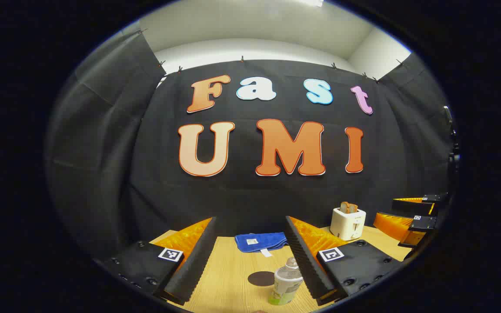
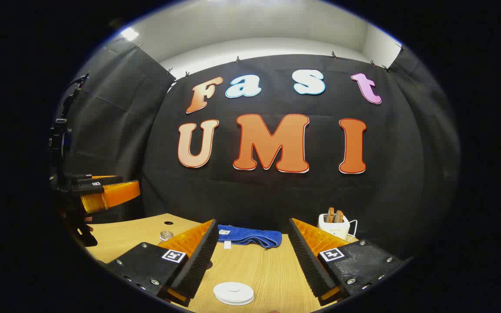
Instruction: Open the teacup lid with one hand, grasp the water bottle and pour water into the teacup with the other hand; after pouring, place the water bottle on the coaster and then close the teacup lid.
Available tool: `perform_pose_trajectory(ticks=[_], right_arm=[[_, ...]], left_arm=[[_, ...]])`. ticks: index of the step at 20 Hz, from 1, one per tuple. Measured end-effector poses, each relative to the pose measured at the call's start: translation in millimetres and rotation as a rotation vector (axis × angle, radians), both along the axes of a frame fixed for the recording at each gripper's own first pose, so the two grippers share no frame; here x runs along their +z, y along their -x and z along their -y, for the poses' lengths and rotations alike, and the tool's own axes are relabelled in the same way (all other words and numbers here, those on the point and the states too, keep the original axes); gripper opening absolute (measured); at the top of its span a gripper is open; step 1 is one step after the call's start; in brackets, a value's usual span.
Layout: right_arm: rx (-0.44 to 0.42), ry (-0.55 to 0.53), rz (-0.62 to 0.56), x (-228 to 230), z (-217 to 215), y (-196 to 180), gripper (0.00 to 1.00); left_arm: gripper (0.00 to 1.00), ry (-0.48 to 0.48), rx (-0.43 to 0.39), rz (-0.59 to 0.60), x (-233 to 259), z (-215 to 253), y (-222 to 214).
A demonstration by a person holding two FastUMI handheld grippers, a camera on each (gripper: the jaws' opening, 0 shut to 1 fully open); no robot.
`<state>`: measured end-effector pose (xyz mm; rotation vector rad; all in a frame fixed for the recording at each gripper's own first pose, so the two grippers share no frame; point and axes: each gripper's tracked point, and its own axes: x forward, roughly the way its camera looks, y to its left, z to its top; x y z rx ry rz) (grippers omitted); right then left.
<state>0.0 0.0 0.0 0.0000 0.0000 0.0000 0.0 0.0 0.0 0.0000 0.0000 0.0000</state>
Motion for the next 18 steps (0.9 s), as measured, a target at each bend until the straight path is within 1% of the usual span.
perform_pose_trajectory(ticks=[3,5,9,18], right_arm=[[0.004,0.003,-0.007,-2,0,1,0.96],[-0.004,0.005,-0.011,-4,2,-1,0.96],[0.006,0.007,-0.015,-4,-1,0,0.96],[0.040,0.072,-0.050,-23,-13,-1,0.96]], left_arm=[[0.97,-0.010,-0.002,-0.012,-3,2,1],[0.98,-0.011,-0.007,-0.006,0,3,0],[0.97,0.000,-0.007,0.008,2,2,1],[0.97,0.017,-0.045,-0.021,-7,15,0]])
